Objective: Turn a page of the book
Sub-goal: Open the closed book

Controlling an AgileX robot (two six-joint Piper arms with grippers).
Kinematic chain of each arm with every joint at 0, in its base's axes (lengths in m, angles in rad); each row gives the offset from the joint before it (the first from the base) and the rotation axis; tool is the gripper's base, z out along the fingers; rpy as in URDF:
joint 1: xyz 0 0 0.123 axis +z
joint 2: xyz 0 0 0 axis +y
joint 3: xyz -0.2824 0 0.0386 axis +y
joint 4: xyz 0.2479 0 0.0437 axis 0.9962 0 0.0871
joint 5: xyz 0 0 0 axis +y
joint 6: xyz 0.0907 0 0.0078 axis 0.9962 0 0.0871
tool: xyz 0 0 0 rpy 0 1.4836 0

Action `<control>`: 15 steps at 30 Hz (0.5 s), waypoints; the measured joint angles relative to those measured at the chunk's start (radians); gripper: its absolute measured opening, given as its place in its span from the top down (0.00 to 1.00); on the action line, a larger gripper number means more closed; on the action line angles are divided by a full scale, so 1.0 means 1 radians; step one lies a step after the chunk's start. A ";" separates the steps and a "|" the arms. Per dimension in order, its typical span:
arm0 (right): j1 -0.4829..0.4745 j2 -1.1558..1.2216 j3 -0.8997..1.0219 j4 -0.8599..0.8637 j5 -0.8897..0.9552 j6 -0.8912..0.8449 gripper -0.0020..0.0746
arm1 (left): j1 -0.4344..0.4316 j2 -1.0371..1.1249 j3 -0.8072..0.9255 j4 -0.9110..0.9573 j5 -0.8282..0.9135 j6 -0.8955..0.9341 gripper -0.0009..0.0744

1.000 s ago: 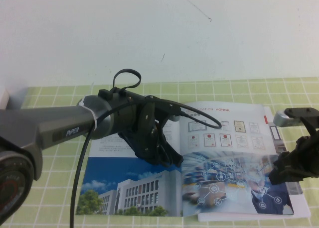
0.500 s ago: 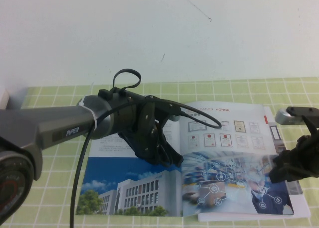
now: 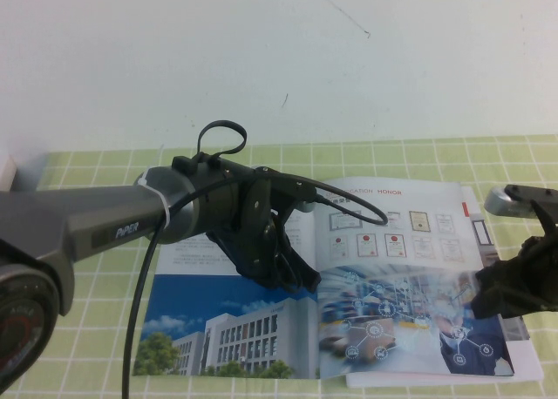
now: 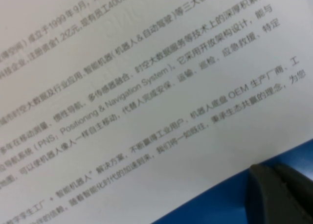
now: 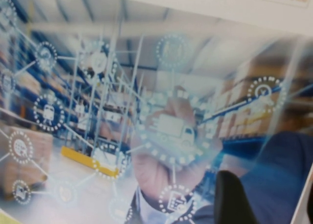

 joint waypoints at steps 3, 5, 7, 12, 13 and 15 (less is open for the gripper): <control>0.000 0.005 0.000 0.000 0.000 0.004 0.56 | 0.000 0.000 0.000 -0.001 -0.004 0.000 0.99; 0.000 0.018 0.000 0.000 0.000 0.008 0.56 | 0.000 0.000 0.000 -0.005 -0.005 0.000 0.99; 0.000 0.037 0.000 0.000 0.004 0.009 0.56 | 0.000 0.000 0.000 -0.007 -0.005 0.000 0.99; -0.005 0.055 -0.004 0.032 0.012 0.011 0.56 | 0.000 0.000 0.000 -0.008 -0.006 0.000 0.99; -0.008 0.056 -0.004 0.046 0.014 0.006 0.56 | 0.000 0.000 0.000 -0.008 -0.006 0.000 0.99; -0.010 0.057 -0.004 0.082 0.018 -0.025 0.56 | 0.000 0.000 0.000 -0.008 -0.006 0.000 0.99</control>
